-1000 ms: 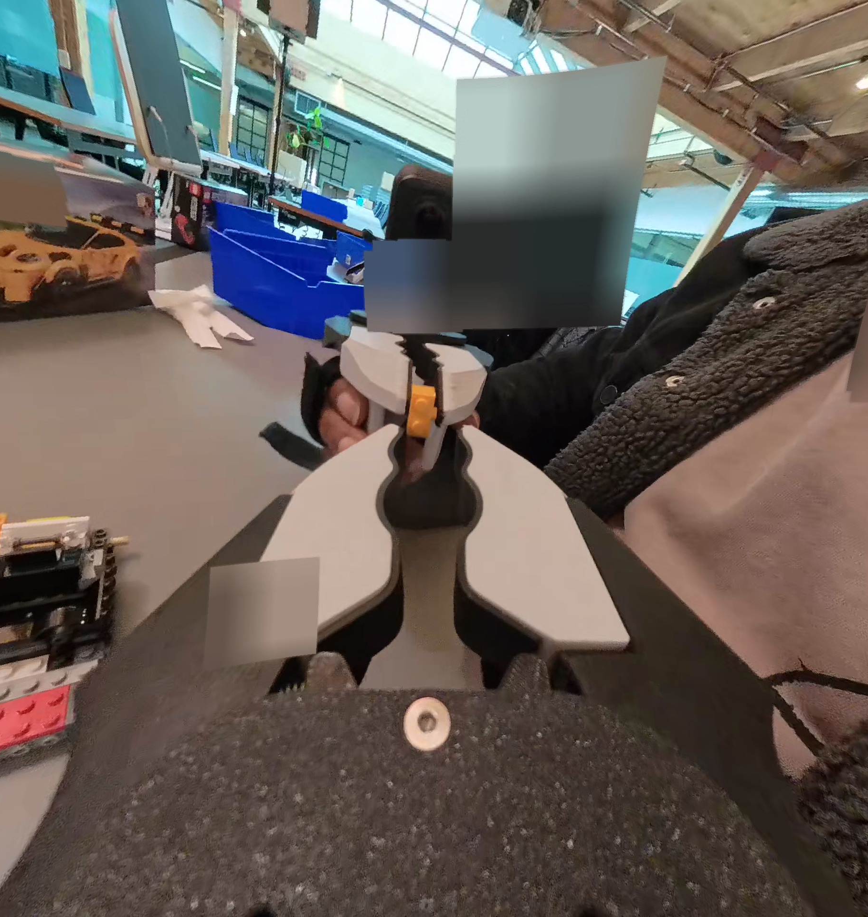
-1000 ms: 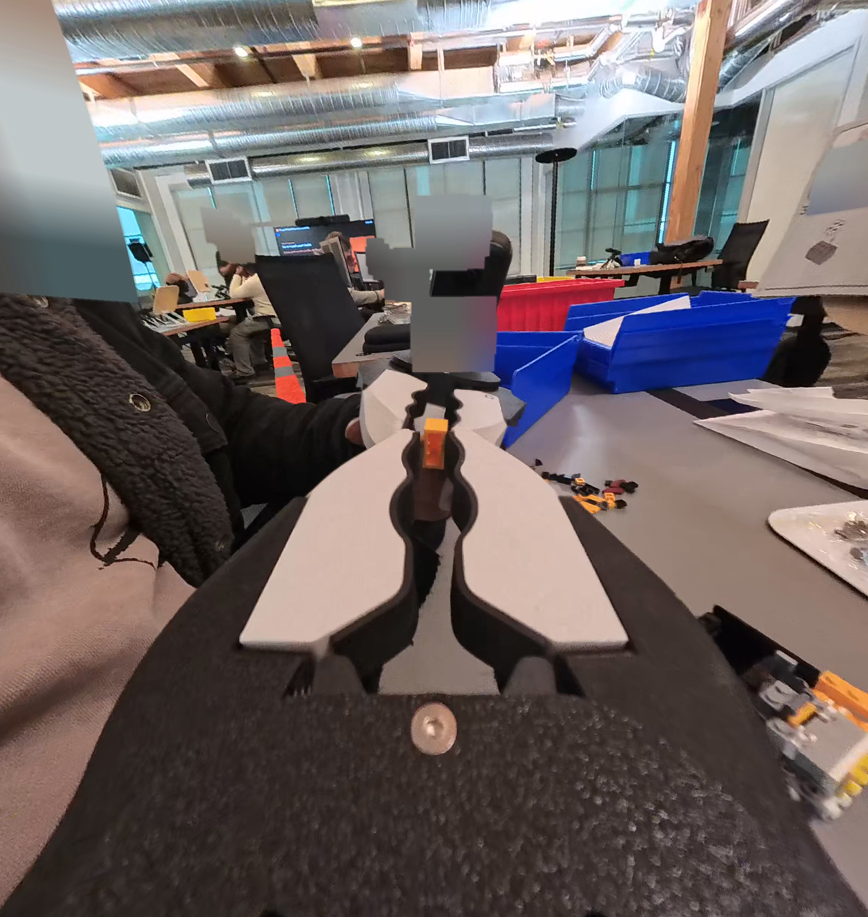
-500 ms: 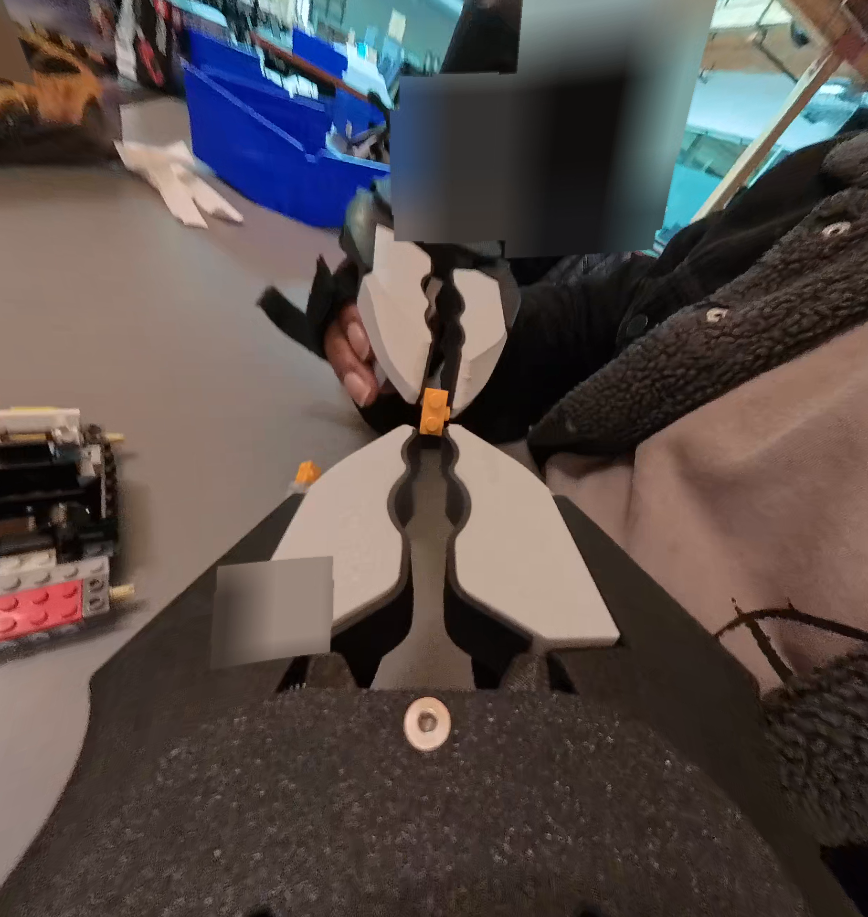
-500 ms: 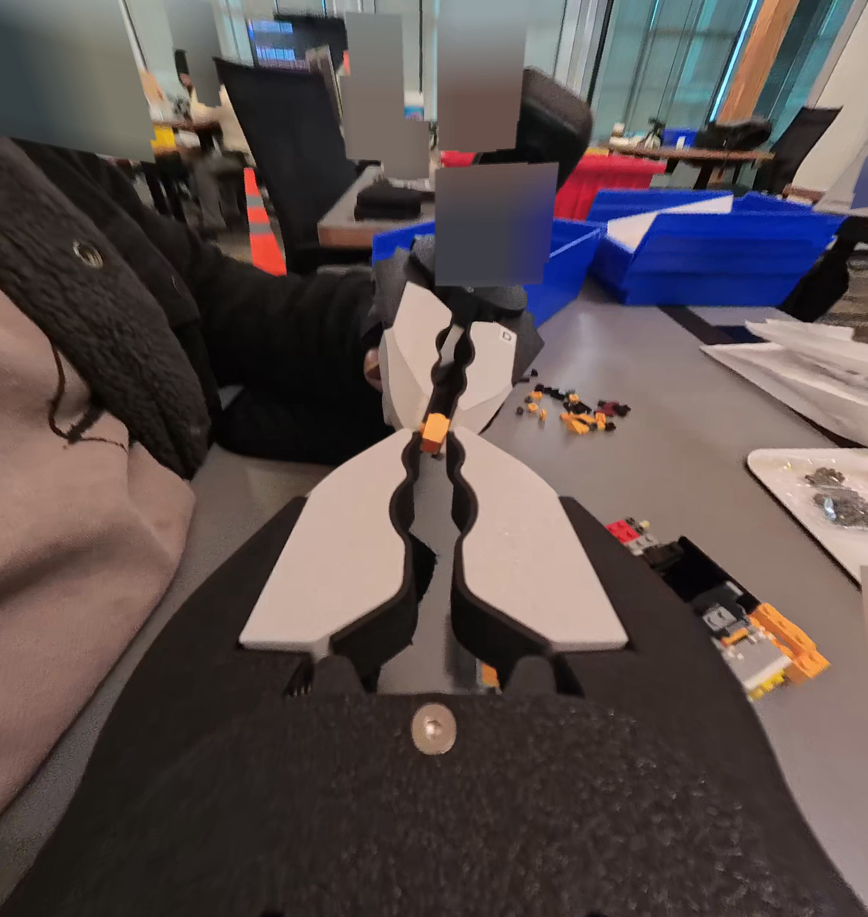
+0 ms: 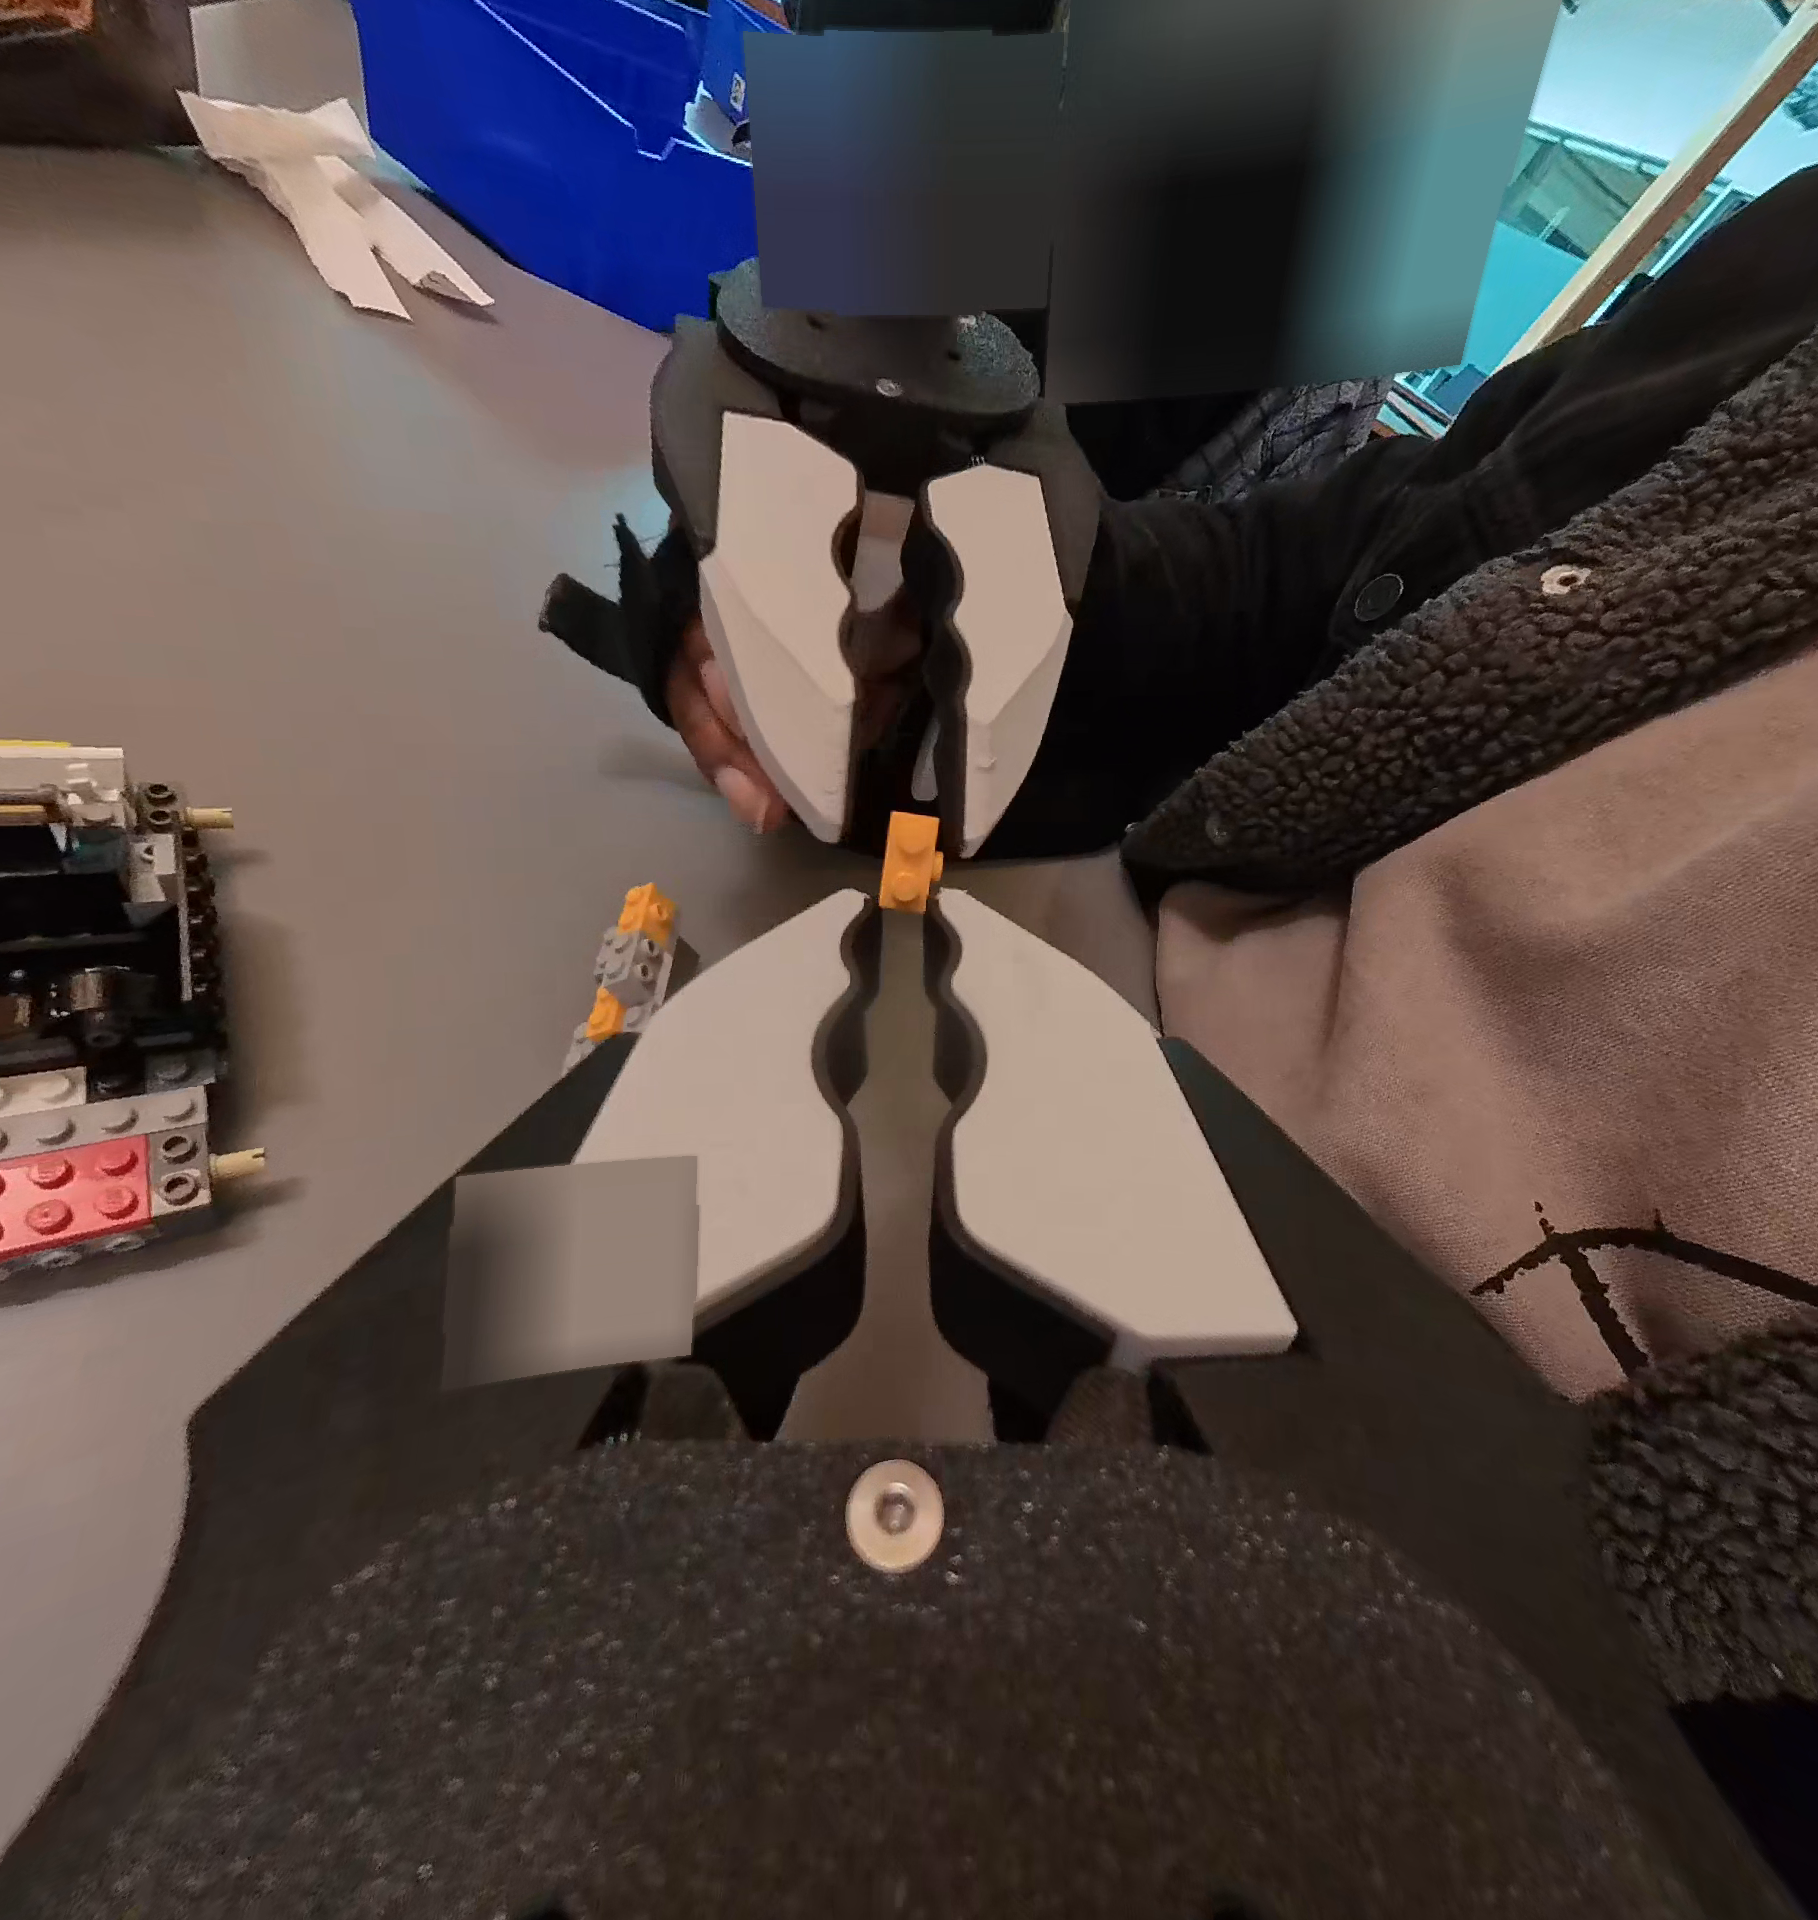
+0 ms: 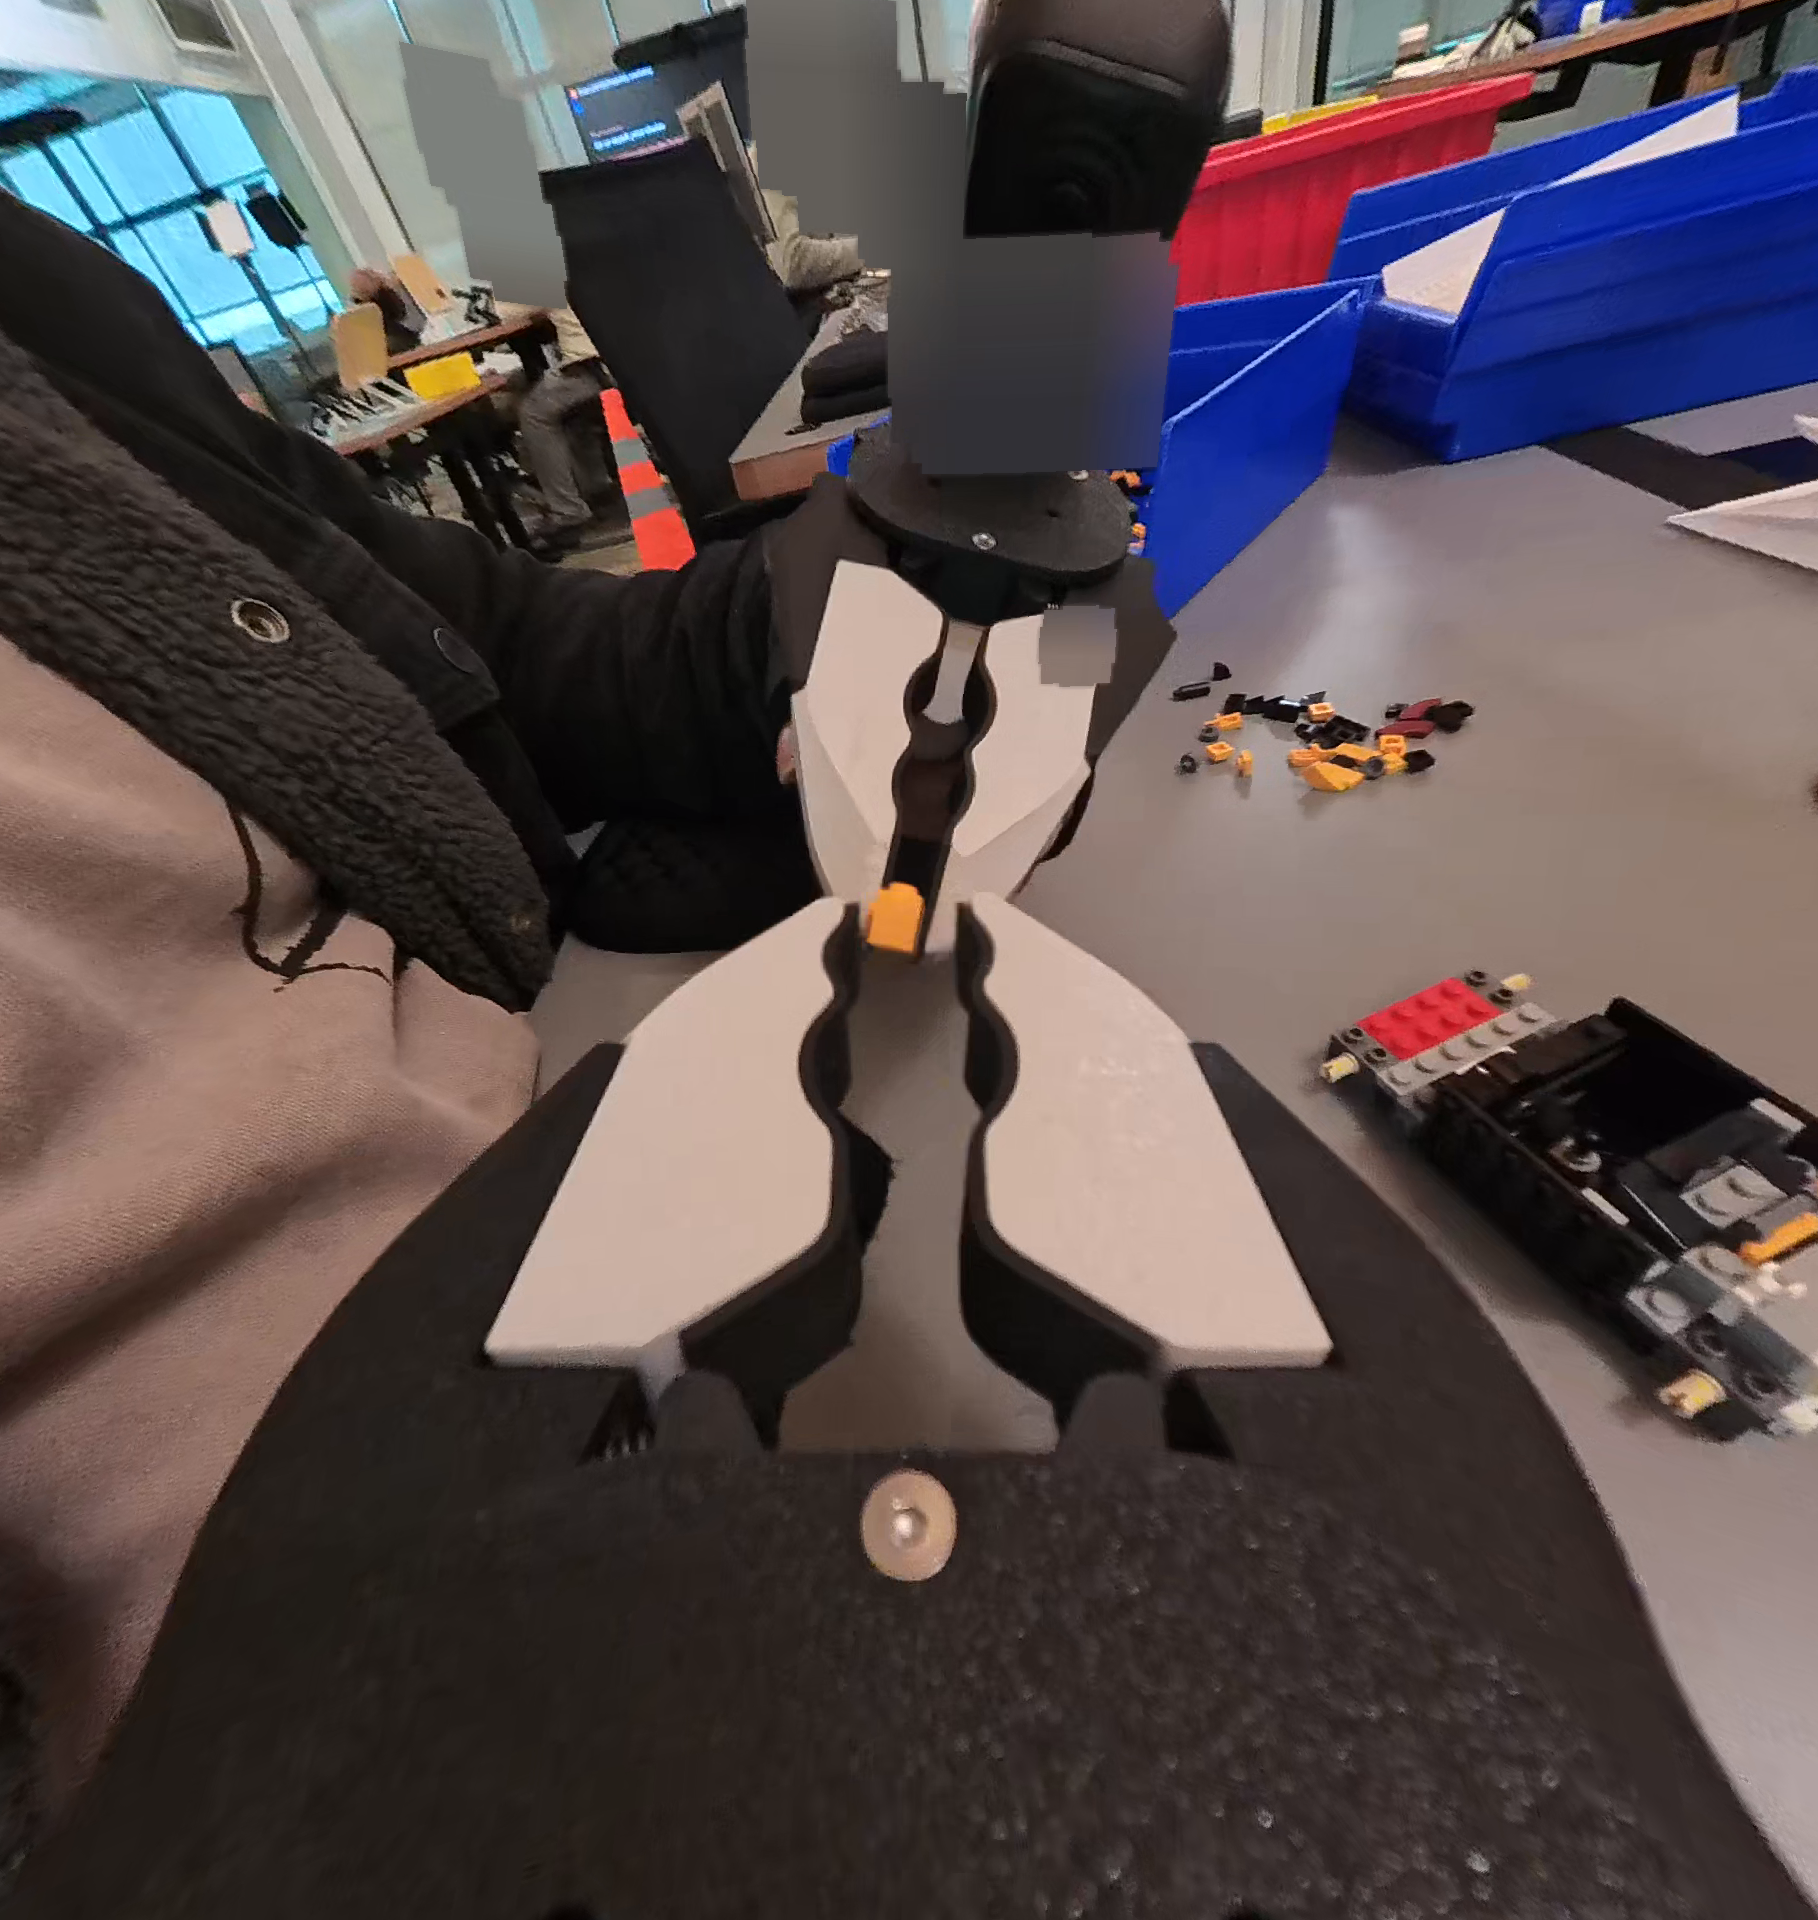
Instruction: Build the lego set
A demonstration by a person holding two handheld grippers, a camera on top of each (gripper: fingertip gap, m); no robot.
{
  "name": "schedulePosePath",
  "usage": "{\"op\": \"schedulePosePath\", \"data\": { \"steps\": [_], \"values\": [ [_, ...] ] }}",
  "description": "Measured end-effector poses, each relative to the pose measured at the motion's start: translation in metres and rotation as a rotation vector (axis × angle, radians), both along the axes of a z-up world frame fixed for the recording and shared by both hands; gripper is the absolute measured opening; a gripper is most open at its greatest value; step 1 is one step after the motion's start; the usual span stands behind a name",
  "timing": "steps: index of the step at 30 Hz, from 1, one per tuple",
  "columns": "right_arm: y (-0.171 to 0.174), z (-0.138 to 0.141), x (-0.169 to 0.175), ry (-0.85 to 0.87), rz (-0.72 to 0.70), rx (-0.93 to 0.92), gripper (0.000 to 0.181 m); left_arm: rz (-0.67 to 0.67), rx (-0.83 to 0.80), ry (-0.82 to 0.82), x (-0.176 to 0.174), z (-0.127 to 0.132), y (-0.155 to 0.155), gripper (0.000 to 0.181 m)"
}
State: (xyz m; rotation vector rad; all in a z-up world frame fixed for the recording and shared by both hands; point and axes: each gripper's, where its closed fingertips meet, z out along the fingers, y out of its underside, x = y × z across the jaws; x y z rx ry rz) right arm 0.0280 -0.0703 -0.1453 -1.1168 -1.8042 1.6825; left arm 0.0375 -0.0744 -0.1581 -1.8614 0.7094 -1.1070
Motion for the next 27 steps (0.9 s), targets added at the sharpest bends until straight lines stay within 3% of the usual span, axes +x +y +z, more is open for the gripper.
{"op": "schedulePosePath", "data": {
  "steps": [8, 14, 18, 22, 25, 27],
  "values": [
    [0.002, -0.008, -0.002, -0.035, -0.021, 0.052, 0.009, 0.037, 0.016, 0.027, -0.003, -0.005, 0.005, 0.007],
    [0.016, 0.000, -0.005, -0.041, -0.106, -0.047, 0.009, 0.223, 0.299, 0.256, -0.014, 0.001, 0.025, 0.029],
    [0.014, 0.005, -0.011, -0.058, -0.114, -0.203, 0.009, 0.292, 0.495, 0.430, -0.014, 0.009, 0.029, 0.023],
    [0.016, 0.005, -0.012, -0.073, -0.124, -0.255, 0.009, 0.298, 0.564, 0.511, -0.014, 0.011, 0.027, 0.012],
    [0.017, -0.008, -0.010, -0.107, -0.115, -0.094, 0.010, 0.255, 0.531, 0.557, -0.014, 0.000, 0.026, 0.012],
    [0.034, -0.032, -0.004, -0.154, -0.162, 0.215, 0.022, 0.216, 0.458, 0.581, -0.018, -0.015, 0.025, 0.012]
  ]
}}
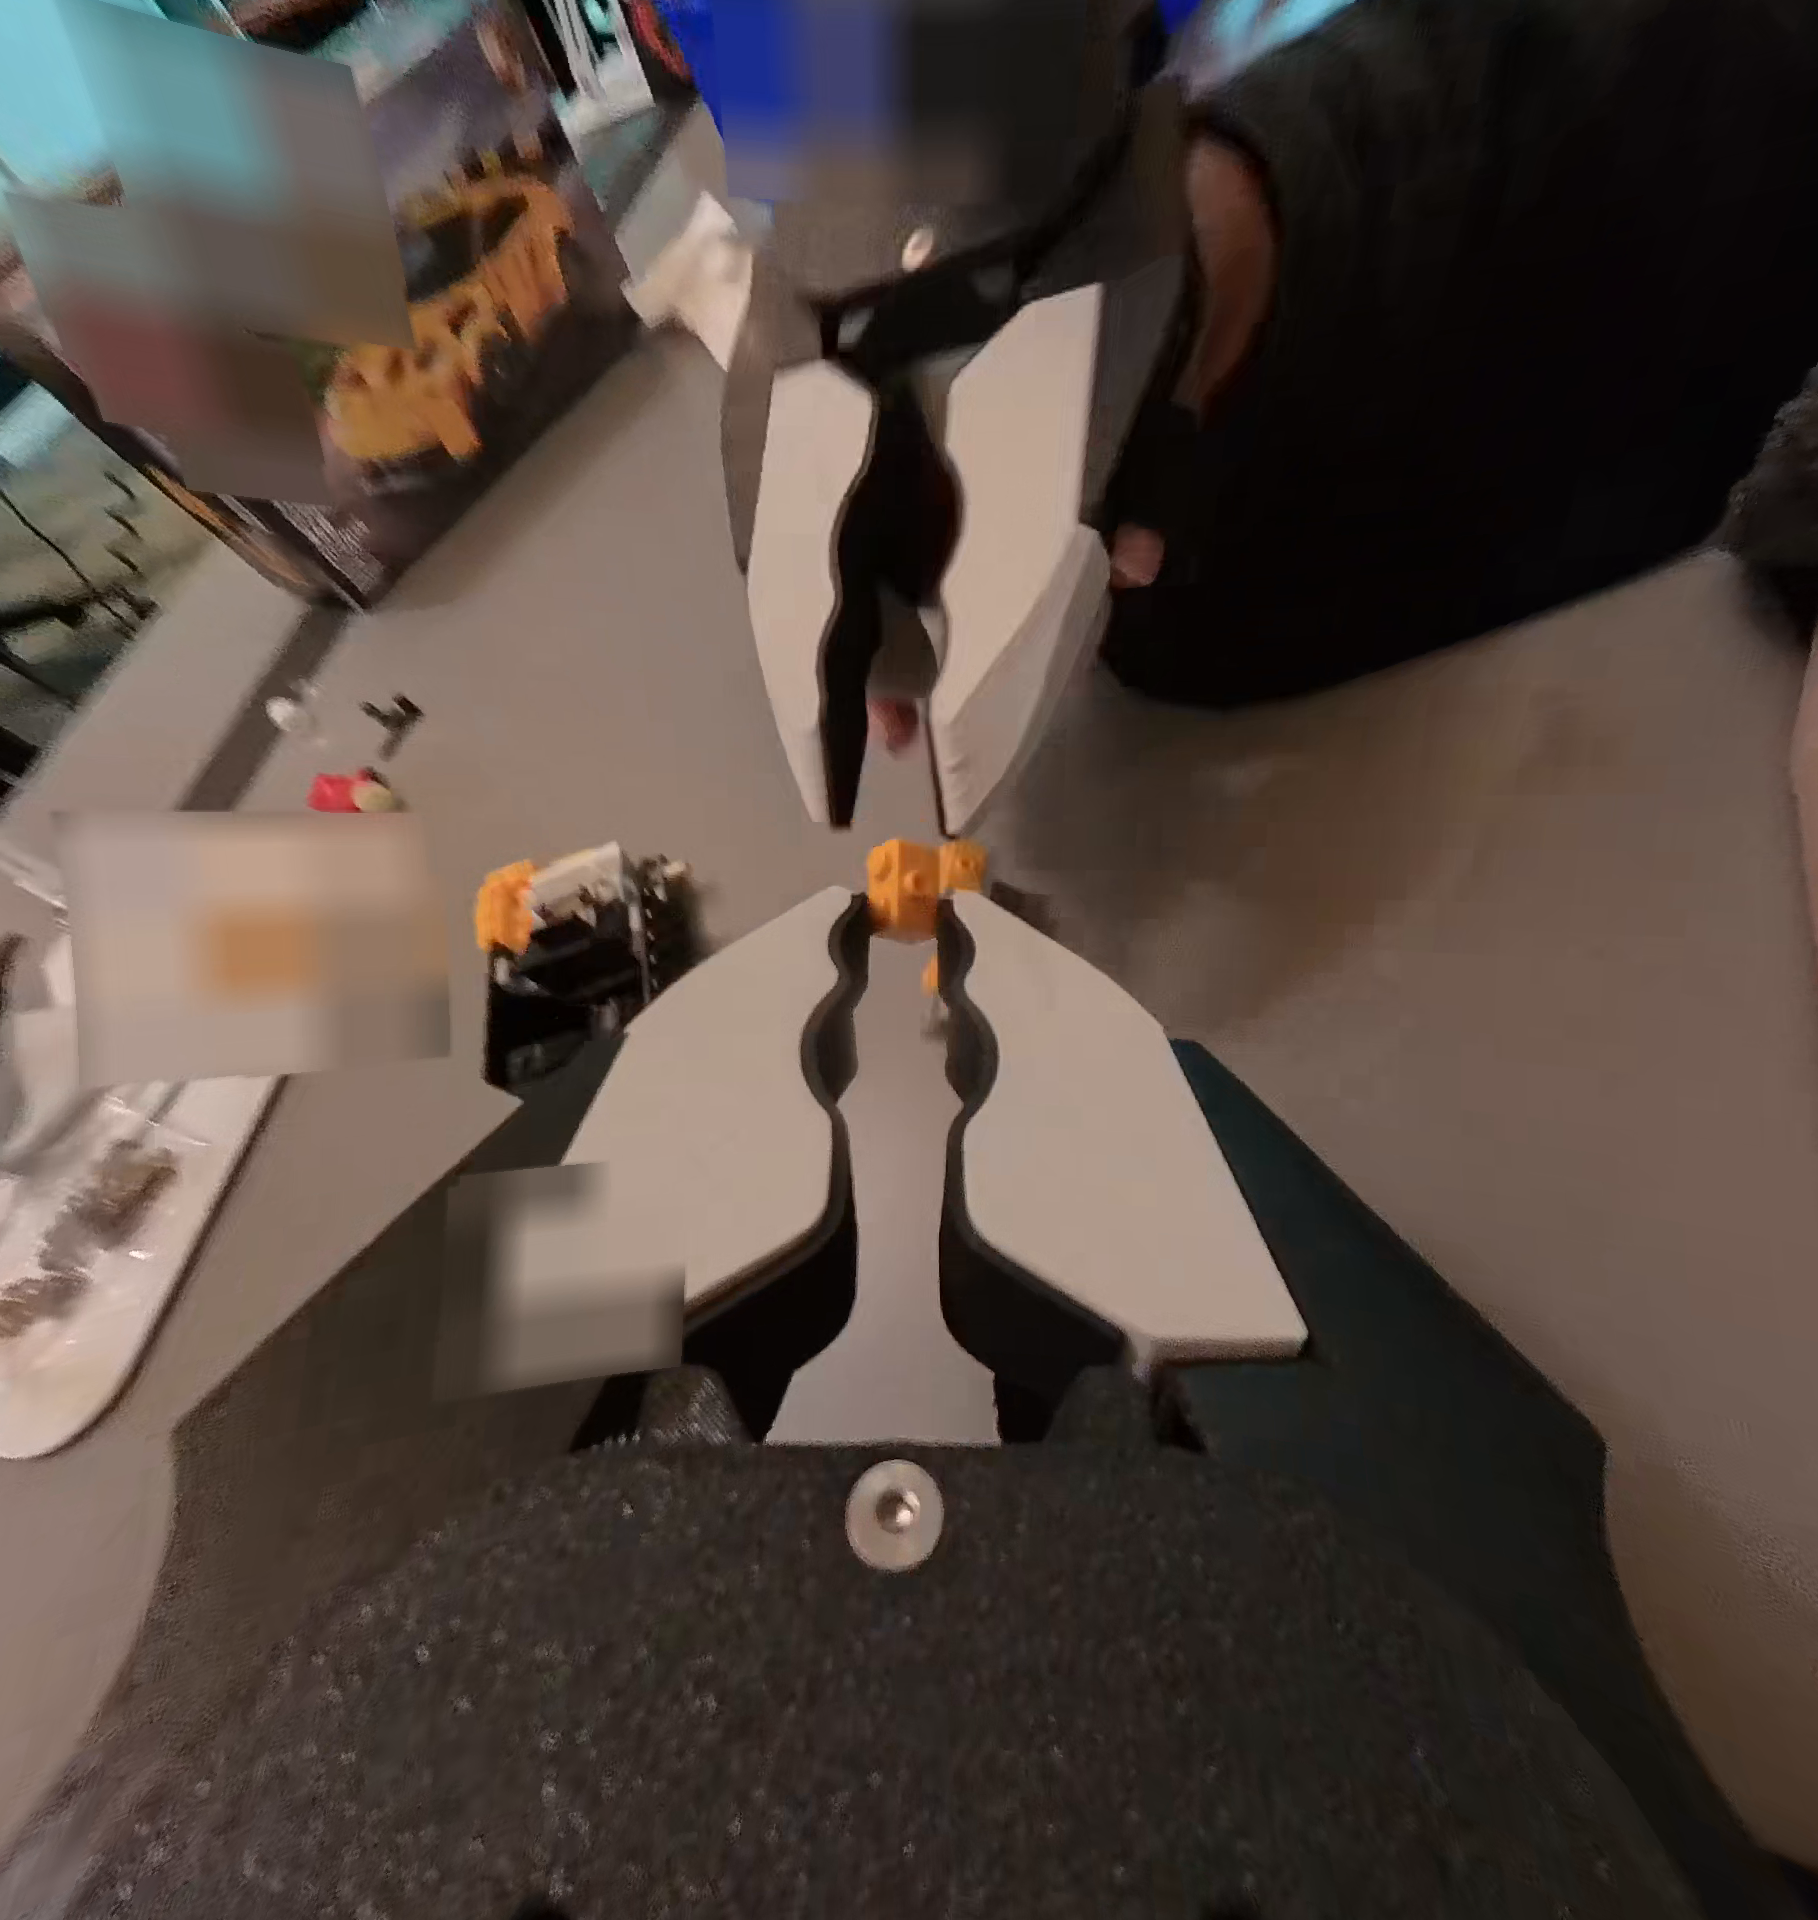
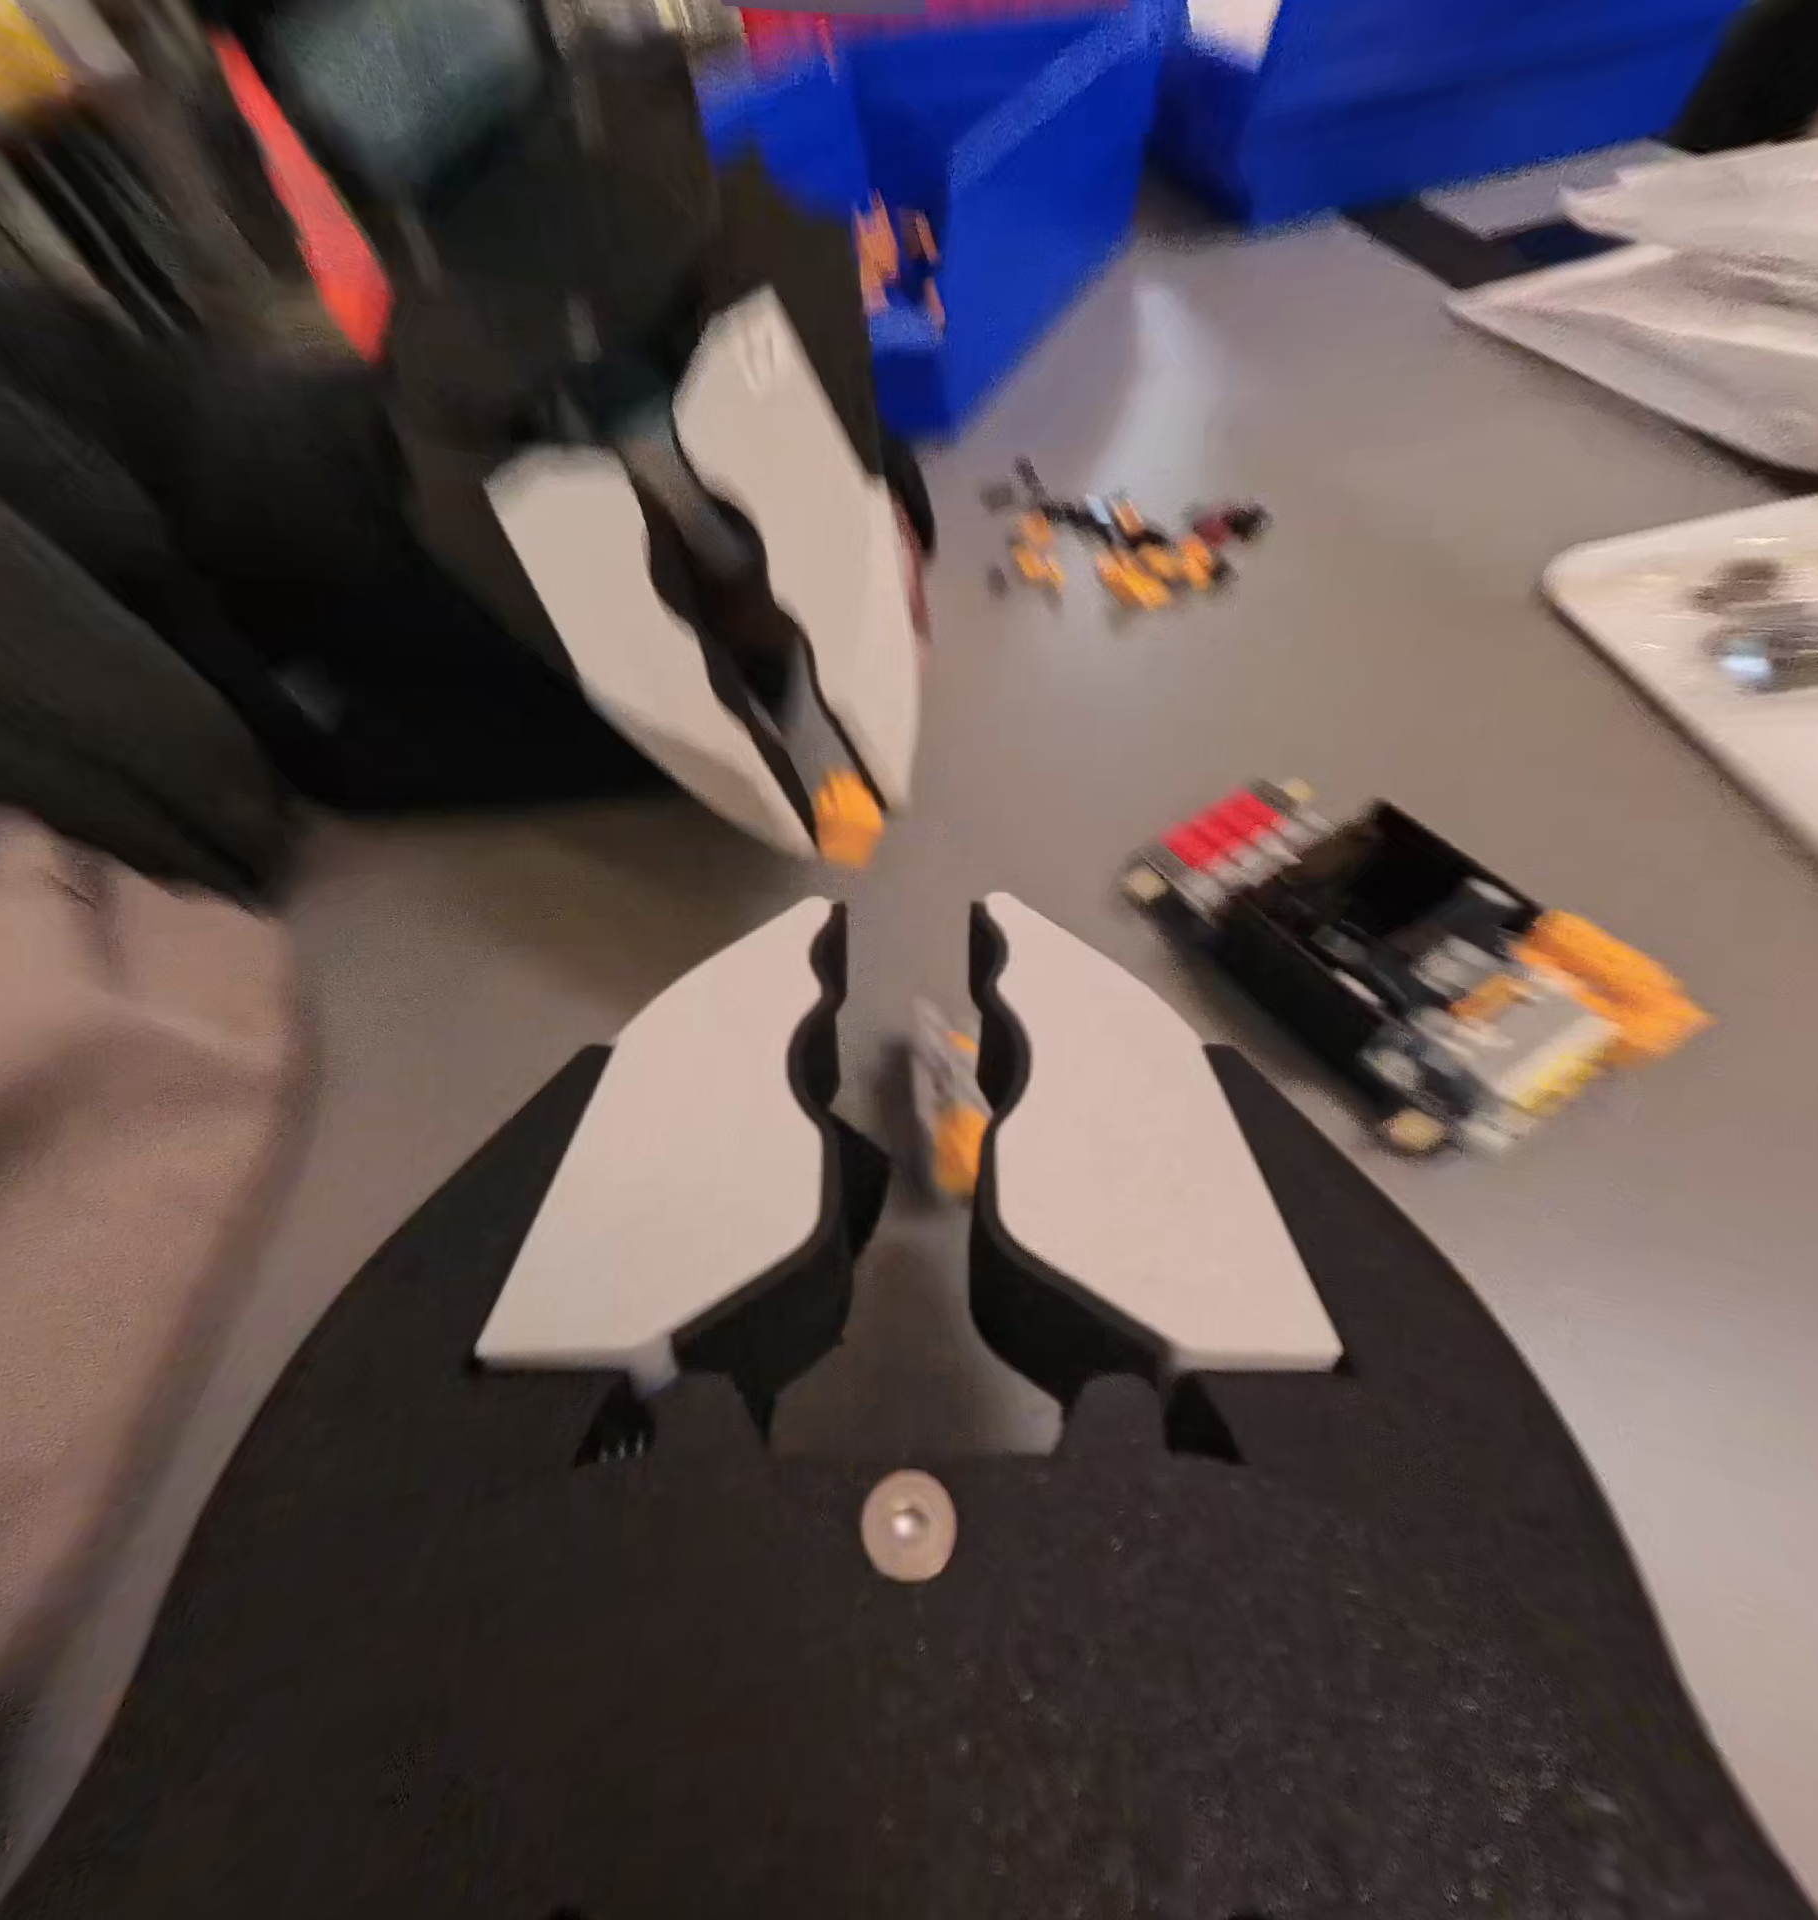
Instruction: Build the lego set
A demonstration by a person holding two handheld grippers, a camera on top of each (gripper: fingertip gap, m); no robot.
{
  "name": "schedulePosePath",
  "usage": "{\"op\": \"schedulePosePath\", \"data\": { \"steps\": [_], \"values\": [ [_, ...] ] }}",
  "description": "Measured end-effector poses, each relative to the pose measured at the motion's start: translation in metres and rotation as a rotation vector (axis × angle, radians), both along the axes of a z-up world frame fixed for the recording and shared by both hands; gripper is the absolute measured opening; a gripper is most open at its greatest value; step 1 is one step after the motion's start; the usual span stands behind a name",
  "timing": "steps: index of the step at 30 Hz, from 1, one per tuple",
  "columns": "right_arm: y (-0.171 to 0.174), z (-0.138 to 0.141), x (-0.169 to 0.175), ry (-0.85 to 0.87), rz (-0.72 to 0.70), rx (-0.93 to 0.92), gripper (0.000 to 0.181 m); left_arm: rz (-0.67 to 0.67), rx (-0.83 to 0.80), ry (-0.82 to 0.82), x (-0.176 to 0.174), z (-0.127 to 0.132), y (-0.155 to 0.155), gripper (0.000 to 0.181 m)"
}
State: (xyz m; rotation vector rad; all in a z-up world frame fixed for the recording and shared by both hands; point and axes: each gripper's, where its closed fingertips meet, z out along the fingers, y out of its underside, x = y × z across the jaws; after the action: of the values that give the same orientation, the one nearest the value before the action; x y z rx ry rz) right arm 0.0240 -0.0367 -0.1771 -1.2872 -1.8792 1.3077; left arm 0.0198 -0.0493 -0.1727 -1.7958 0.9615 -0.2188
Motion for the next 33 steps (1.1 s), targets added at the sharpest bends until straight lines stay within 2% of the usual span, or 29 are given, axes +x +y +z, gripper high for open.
{"op": "schedulePosePath", "data": {
  "steps": [2, 5, 7, 14, 23, 33],
  "values": [
    [0.009, -0.026, 0.012, -0.064, 0.039, 0.289, 0.037, 0.001, -0.069, -0.017, -0.004, -0.010, 0.000, 0.012],
    [0.006, -0.055, 0.018, -0.148, 0.088, 0.431, 0.052, -0.005, -0.147, -0.007, -0.007, -0.024, 0.000, 0.012],
    [0.011, -0.067, 0.014, -0.187, 0.074, 0.516, 0.049, 0.002, -0.169, 0.018, -0.010, -0.034, 0.001, 0.012],
    [0.005, -0.067, 0.012, -0.172, 0.102, 0.502, 0.026, -0.007, -0.229, 0.039, -0.008, -0.051, 0.002, 0.012],
    [-0.011, -0.067, 0.012, -0.151, 0.157, 0.496, 0.026, -0.017, -0.315, 0.045, -0.003, -0.061, -0.003, 0.012],
    [-0.013, -0.064, 0.012, -0.133, 0.163, 0.477, 0.026, -0.052, -0.385, 0.026, 0.004, -0.059, -0.009, 0.012]
  ]
}}
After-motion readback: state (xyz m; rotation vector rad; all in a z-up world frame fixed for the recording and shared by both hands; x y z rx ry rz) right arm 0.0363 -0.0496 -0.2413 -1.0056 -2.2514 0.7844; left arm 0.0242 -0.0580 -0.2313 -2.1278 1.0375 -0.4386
